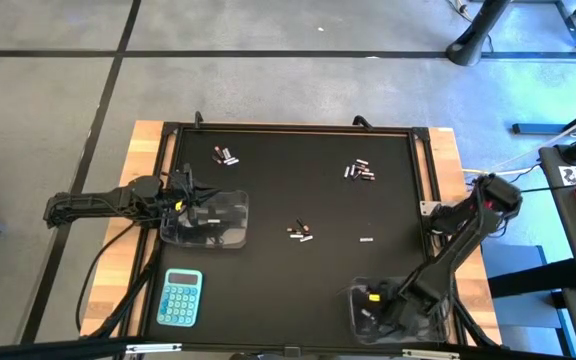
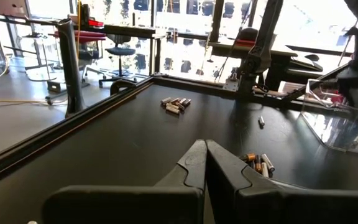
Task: Sort batteries
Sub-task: Put the white battery into the right transparent bin
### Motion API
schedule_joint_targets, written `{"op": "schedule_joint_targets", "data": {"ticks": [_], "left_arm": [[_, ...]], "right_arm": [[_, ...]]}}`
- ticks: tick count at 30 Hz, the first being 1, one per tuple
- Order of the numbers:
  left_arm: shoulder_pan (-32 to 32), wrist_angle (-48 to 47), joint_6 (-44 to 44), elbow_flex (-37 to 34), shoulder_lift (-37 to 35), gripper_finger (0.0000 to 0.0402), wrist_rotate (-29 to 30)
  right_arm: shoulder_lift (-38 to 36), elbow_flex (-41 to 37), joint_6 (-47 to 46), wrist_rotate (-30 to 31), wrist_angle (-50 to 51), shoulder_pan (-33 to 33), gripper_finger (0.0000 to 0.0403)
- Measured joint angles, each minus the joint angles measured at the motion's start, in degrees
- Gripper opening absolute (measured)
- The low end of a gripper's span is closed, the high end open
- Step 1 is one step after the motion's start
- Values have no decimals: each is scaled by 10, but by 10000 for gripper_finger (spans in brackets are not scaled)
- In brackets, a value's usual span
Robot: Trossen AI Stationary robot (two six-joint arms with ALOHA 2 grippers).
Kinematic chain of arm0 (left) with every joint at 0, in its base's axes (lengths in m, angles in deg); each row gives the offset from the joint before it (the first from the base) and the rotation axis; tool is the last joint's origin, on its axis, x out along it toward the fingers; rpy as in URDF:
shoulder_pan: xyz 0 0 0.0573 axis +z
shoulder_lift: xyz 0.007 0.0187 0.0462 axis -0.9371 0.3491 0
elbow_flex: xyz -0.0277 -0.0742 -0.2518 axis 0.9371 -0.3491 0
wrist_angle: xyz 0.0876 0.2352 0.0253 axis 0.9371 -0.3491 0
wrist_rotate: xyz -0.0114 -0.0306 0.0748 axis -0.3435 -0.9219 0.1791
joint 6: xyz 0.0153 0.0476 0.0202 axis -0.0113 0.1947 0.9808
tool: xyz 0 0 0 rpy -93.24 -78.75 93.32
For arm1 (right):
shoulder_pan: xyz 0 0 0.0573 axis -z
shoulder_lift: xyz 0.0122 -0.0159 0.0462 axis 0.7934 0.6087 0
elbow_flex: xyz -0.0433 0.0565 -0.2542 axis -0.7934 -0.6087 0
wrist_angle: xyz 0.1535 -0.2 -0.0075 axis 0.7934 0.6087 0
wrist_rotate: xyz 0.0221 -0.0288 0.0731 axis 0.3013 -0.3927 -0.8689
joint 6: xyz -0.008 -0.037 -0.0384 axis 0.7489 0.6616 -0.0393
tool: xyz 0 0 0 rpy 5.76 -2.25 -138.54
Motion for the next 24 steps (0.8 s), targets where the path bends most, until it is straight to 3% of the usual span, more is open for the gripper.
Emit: {"op": "schedule_joint_targets", "data": {"ticks": [3, 6, 10, 12, 16, 20, 24], "left_arm": [[0, 0, 0, 0, 0, 0, 0], [0, 0, 0, 0, 0, 0, 0], [0, 0, 0, 0, 0, 0, 0], [0, 0, 0, 0, 0, 0, 0], [0, 0, 0, 0, 0, 0, 0], [0, 0, 0, 0, 0, 0, 0], [0, 0, 0, 0, 0, 0, 0]], "right_arm": [[-56, 5, 17, 25, 15, 0, 183], [-110, 6, 60, 88, 45, 6, 178], [-159, 7, 204, 190, 118, 48, 167], [-172, 7, 285, 194, 169, 93, 162], [-170, -5, 466, 136, 259, 217, 155], [-164, -65, 664, 37, 230, 324, 157], [-164, -139, 777, -51, 174, 365, 174]]}}
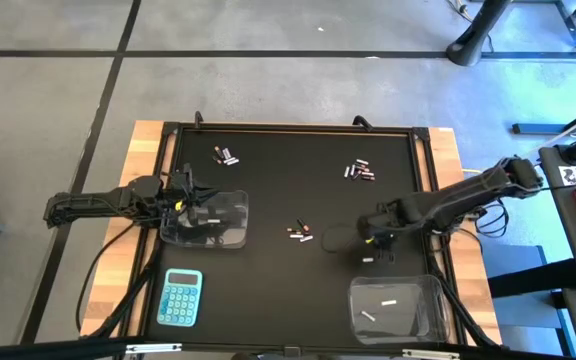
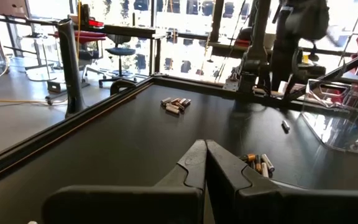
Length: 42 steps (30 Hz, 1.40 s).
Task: Sort batteries
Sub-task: Put the white battery into the right transparent bin
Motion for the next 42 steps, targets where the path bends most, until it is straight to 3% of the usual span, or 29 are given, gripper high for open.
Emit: {"op": "schedule_joint_targets", "data": {"ticks": [5, 12, 21, 28, 42], "left_arm": [[0, 0, 0, 0, 0, 0, 0], [0, 0, 0, 0, 0, 0, 0], [0, 0, 0, 0, 0, 0, 0], [0, 0, 0, 0, 0, 0, 0], [0, 0, 0, 0, 0, 0, 0]], "right_arm": [[0, -81, 83, -78, -138, 6, 225], [0, -126, 135, -78, -251, -1, 279], [0, -127, 164, -52, -262, -54, 276], [0, -127, 136, -81, -276, -94, 276], [75, -125, 133, -76, -342, -96, 276]]}}
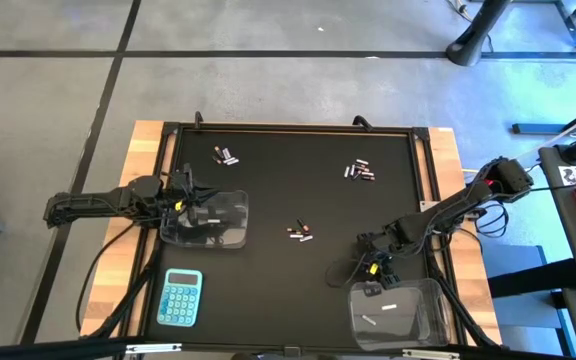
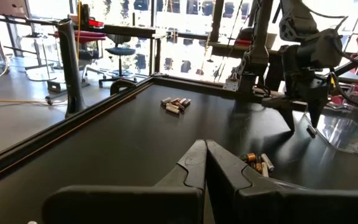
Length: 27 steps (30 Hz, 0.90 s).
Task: Sort batteries
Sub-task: Put the white battery into the right transparent bin
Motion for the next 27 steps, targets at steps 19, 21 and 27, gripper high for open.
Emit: {"op": "schedule_joint_targets", "data": {"ticks": [19, 21, 27], "left_arm": [[0, 0, 0, 0, 0, 0, 0], [0, 0, 0, 0, 0, 0, 0], [0, 0, 0, 0, 0, 0, 0]], "right_arm": [[16, 1, 22, 9, -6, 0, 276], [16, 0, 23, 16, -6, -1, 276], [15, 3, 4, 50, 6, -1, 275]]}}
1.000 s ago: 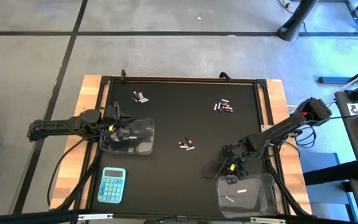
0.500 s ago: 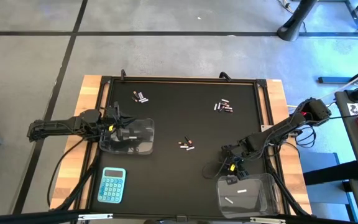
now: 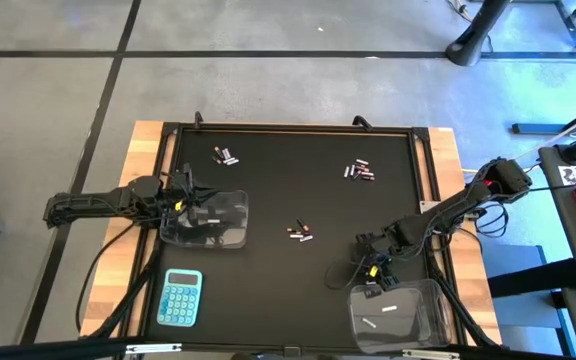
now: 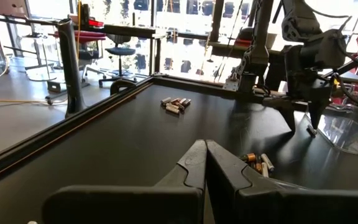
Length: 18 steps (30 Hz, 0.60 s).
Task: Sort batteries
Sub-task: Put the white battery into the right transparent bin
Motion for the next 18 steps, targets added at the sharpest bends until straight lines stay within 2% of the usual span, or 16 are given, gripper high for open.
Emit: {"op": "schedule_joint_targets", "data": {"ticks": [3, 7, 9, 15, 18], "left_arm": [[0, 0, 0, 0, 0, 0, 0], [0, 0, 0, 0, 0, 0, 0], [0, 0, 0, 0, 0, 0, 0], [0, 0, 0, 0, 0, 0, 0], [0, 0, 0, 0, 0, 0, 0]], "right_arm": [[0, 18, -27, 22, 27, 1, 275], [3, 66, -58, 71, 118, 2, 275], [3, 92, -58, 74, 156, 2, 275], [5, 91, -30, -35, 153, 2, 275], [6, 69, -15, -57, 134, 2, 275]]}}
